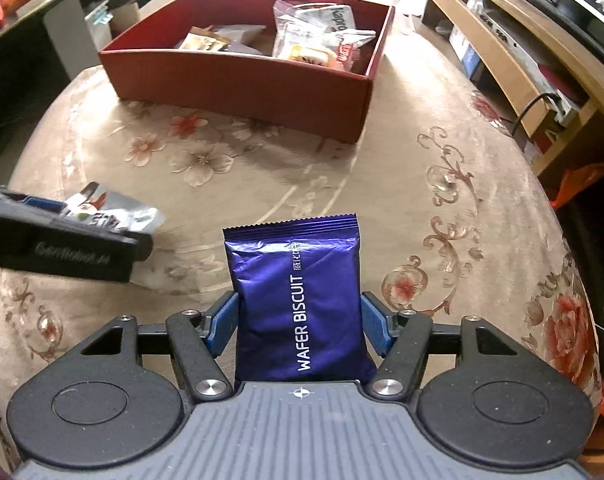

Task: Organize snacks
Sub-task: 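Lift and carry the pouch with the left gripper while the right gripper carries the wafer biscuit to the box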

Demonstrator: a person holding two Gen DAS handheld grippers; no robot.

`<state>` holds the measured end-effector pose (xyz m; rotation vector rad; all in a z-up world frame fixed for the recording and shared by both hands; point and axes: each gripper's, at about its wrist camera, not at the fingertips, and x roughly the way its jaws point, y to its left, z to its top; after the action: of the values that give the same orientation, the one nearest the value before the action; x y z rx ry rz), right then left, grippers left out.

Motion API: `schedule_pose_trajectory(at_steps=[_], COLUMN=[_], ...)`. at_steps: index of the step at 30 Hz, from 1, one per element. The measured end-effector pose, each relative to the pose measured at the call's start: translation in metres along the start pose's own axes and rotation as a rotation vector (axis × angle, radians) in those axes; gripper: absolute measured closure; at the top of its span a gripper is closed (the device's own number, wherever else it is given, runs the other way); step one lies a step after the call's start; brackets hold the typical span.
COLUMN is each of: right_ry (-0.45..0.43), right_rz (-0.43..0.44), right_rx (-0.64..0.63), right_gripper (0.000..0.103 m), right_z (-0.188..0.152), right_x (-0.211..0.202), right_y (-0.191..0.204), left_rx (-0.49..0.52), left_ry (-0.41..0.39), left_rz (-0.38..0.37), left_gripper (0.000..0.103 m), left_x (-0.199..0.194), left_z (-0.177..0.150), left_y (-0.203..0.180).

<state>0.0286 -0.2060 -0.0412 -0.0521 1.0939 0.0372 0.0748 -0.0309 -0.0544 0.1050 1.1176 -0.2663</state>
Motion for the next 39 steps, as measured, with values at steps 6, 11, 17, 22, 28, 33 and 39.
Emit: schedule_pose_trajectory(at_steps=[6,11,17,22,28,33,39], right_ry=[0.012,0.035,0.051,0.059,0.070,0.071,0.063], right_rz=[-0.001,-0.013,-0.018,-0.013,0.001,0.019,0.011], right_rx=[-0.010,-0.035,-0.044,-0.053,-0.042,-0.043,-0.053], right_gripper=[0.032,0.032,0.031,0.028,0.022,0.028,0.032], right_z=[0.004,0.005,0.005,0.004,0.005,0.005,0.004], right_x=[0.007,0.016,0.021,0.026,0.029,0.027,0.023], right_y=[0.005,0.009,0.009,0.009,0.004,0.004,0.008], left_rx=[0.033,0.056,0.083,0.092,0.101,0.105,0.105], left_ry=[-0.002,-0.005,0.000,0.004,0.003,0.005,-0.005], left_rz=[0.014,0.022,0.038,0.036,0.039,0.029,0.022], left_gripper=[0.021,0.021,0.021,0.020,0.019,0.020,0.021], left_x=[0.000,0.001,0.003,0.006,0.006,0.006,0.002], left_z=[-0.006,-0.009,-0.008,-0.010,-0.011,-0.011,-0.011], left_y=[-0.003,-0.003,-0.004,-0.002,-0.003,-0.003,-0.004])
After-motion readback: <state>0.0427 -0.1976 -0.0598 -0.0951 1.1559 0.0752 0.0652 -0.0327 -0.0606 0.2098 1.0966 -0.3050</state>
